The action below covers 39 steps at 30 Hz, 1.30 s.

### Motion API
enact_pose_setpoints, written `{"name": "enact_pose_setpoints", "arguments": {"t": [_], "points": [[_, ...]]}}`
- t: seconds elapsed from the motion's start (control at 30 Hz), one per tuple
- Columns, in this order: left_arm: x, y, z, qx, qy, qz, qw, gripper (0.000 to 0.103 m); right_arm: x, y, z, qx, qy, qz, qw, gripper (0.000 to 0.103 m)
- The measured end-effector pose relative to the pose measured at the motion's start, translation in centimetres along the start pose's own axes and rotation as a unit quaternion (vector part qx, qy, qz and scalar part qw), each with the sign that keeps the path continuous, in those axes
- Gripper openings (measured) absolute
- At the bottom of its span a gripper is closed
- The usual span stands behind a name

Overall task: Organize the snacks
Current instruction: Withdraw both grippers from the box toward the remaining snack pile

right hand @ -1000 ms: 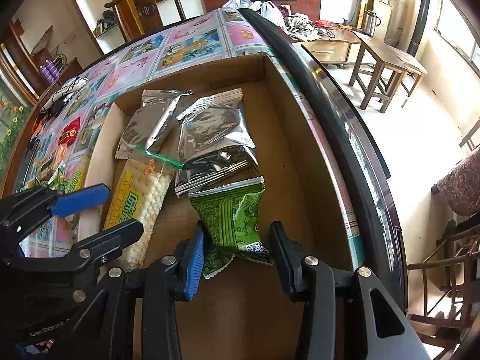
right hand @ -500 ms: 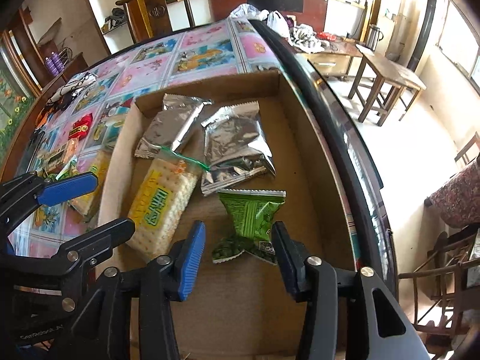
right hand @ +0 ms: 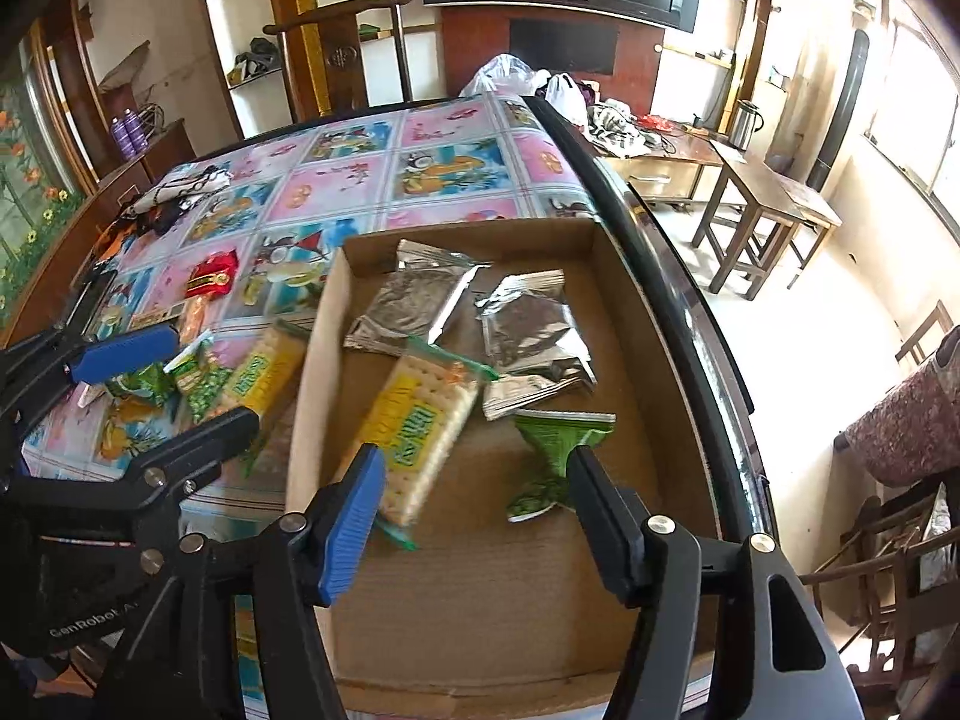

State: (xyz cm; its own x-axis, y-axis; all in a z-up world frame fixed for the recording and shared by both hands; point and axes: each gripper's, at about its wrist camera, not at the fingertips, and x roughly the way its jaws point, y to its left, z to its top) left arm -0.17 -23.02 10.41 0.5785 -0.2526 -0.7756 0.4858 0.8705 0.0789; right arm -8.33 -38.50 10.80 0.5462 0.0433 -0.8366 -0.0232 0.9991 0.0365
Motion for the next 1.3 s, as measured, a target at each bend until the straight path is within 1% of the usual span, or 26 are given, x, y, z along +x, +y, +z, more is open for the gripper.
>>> {"name": "enact_pose_setpoints", "arguments": {"t": [0.37,0.83,1.3], "points": [[-1.4,3.5,-2.2,-0.034,0.004,0.029,0.999,0.069,-0.4,3.4,-0.7,-0.02,0.002,0.011,1.0,0.07],[-2.7,6.5,-4.8,-0.064,0.007,0.044,0.997,0.069,-0.4,7.3,-1.5,-0.049,0.01,0.02,0.999,0.071],[-4.3,8.9,-6.8,-0.091,0.003,0.061,0.994,0.07,-0.9,10.9,-1.9,-0.081,0.006,0.028,0.996,0.071]]}}
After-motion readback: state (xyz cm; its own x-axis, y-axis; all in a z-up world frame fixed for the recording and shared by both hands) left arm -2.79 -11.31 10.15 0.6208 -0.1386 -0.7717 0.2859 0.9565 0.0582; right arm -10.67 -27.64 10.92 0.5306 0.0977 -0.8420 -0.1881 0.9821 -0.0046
